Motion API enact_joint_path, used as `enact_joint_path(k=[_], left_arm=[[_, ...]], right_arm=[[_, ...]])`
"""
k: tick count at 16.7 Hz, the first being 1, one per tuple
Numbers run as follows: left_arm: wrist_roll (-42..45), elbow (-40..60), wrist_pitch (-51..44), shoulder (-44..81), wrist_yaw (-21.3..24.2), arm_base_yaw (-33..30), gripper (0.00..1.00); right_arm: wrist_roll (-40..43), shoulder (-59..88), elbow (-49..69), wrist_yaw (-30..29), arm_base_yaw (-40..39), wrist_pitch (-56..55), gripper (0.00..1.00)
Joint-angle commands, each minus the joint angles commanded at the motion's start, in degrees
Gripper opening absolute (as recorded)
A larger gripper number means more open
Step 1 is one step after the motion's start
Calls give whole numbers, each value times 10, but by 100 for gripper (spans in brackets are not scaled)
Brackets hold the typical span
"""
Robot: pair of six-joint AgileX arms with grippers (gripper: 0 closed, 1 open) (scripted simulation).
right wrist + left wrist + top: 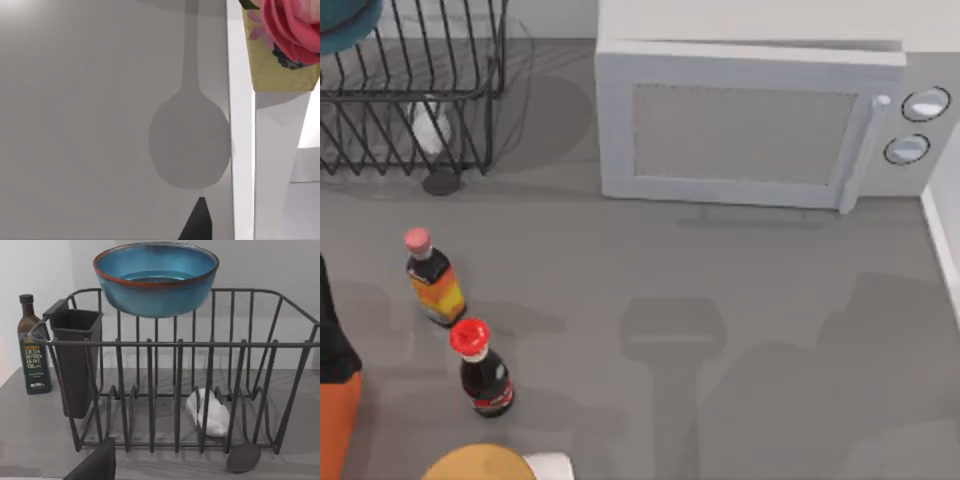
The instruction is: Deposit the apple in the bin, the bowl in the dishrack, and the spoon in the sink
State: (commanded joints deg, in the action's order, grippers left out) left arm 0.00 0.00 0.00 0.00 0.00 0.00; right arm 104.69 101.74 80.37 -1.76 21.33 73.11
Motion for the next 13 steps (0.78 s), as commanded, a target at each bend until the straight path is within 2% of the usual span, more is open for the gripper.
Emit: enact_joint_path(k=[9,13], left_arm=[[0,0,0,0,0,0,100],[0,0,0,0,0,0,100]], right_arm=[[-87,361,559,-2,-83,168,0],[-134,480,737,-4,-116,217,0]])
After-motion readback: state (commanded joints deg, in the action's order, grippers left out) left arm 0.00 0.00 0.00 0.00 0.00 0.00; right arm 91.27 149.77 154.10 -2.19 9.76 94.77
